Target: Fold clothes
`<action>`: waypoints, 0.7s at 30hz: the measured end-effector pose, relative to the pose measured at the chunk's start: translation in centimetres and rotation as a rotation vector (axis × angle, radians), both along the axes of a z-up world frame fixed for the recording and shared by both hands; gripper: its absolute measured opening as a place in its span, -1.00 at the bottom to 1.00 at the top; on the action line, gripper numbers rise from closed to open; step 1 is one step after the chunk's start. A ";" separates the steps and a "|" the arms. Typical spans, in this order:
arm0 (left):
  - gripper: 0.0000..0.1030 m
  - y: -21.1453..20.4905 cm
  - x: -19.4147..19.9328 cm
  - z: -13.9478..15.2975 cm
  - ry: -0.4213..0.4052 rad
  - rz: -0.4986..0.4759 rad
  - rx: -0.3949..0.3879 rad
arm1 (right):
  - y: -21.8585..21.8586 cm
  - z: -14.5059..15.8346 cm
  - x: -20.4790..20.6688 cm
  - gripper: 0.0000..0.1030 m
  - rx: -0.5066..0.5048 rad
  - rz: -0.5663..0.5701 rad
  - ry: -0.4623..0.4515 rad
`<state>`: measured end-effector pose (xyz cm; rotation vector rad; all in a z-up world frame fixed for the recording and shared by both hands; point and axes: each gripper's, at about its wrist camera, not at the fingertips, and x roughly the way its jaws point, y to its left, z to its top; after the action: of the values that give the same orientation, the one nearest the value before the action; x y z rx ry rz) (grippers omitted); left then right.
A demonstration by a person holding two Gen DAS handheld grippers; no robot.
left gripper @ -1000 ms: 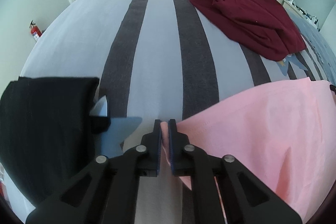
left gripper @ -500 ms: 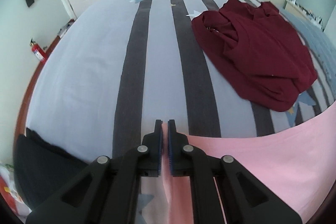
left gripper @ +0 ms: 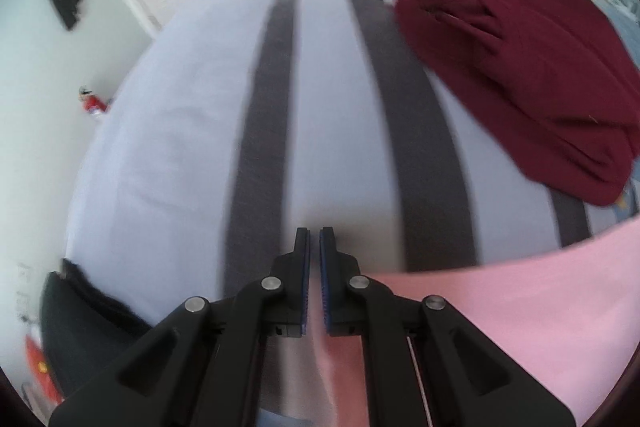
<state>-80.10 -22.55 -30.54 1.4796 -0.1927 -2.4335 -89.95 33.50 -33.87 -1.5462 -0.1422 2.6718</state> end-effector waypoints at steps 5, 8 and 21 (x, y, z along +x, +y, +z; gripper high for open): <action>-0.93 -2.0 0.8 3.9 0.096 0.010 0.070 | 1.4 1.1 -0.4 -0.62 0.004 -0.048 0.005; -0.93 -0.7 2.5 5.3 0.103 -0.065 0.118 | 1.5 3.2 0.7 -0.62 -0.039 -0.049 0.057; -0.92 2.3 8.3 -0.1 0.000 -0.130 0.181 | -2.7 0.9 10.3 -0.62 -0.189 0.128 -0.026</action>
<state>-71.82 -20.26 -30.69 1.5878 -0.0721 -2.6141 -79.63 30.81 -32.93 -1.6784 0.0117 2.8380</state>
